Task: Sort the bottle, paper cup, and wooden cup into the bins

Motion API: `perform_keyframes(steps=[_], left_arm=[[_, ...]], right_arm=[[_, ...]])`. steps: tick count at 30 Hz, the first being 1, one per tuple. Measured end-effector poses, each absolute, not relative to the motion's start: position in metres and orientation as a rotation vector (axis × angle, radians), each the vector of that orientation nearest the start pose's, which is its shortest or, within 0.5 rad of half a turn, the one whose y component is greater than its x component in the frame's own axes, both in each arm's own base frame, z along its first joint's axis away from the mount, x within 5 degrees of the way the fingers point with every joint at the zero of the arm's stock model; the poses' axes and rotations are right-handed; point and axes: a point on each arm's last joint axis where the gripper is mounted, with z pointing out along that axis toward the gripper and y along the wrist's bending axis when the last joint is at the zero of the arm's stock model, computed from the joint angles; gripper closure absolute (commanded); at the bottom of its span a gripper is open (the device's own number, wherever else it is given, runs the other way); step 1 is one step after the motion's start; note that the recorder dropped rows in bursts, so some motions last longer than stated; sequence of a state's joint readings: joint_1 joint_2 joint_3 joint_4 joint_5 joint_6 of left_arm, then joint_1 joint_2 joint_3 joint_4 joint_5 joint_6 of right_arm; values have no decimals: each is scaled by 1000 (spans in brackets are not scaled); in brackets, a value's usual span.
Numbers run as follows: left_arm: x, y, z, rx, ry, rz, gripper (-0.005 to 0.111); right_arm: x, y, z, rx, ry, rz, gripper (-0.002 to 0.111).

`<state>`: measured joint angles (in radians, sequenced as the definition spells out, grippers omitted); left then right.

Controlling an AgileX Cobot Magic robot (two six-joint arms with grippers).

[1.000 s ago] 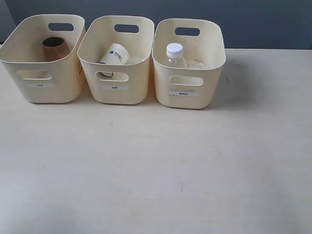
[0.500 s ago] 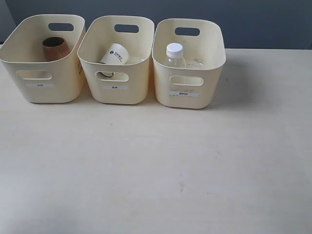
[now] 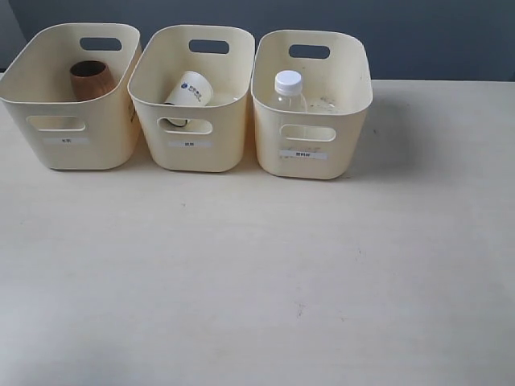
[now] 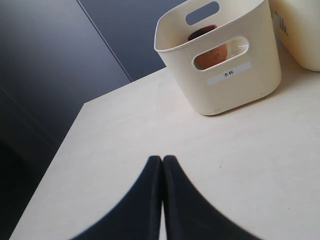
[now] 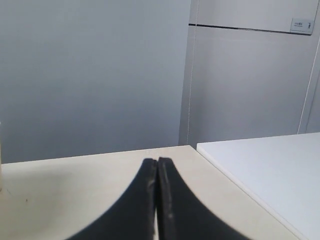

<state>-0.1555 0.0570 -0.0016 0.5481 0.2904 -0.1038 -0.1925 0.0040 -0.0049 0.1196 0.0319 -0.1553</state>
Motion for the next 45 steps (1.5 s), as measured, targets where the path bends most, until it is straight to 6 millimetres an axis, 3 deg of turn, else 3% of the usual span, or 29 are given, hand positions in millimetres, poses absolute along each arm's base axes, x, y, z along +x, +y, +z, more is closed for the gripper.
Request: perform_keyframes(steps=[9,20,45], left_arm=[[59,4,188,411,1751,327,107],[59,4,188,411,1751,327,107],[59,4,188,411,1751,327,107]], right_arm=[[56,-10,204,149,1592,-138,109],[57,-1,200,-13,1632,-21,109],[57,0,200,14,1632,12,109]])
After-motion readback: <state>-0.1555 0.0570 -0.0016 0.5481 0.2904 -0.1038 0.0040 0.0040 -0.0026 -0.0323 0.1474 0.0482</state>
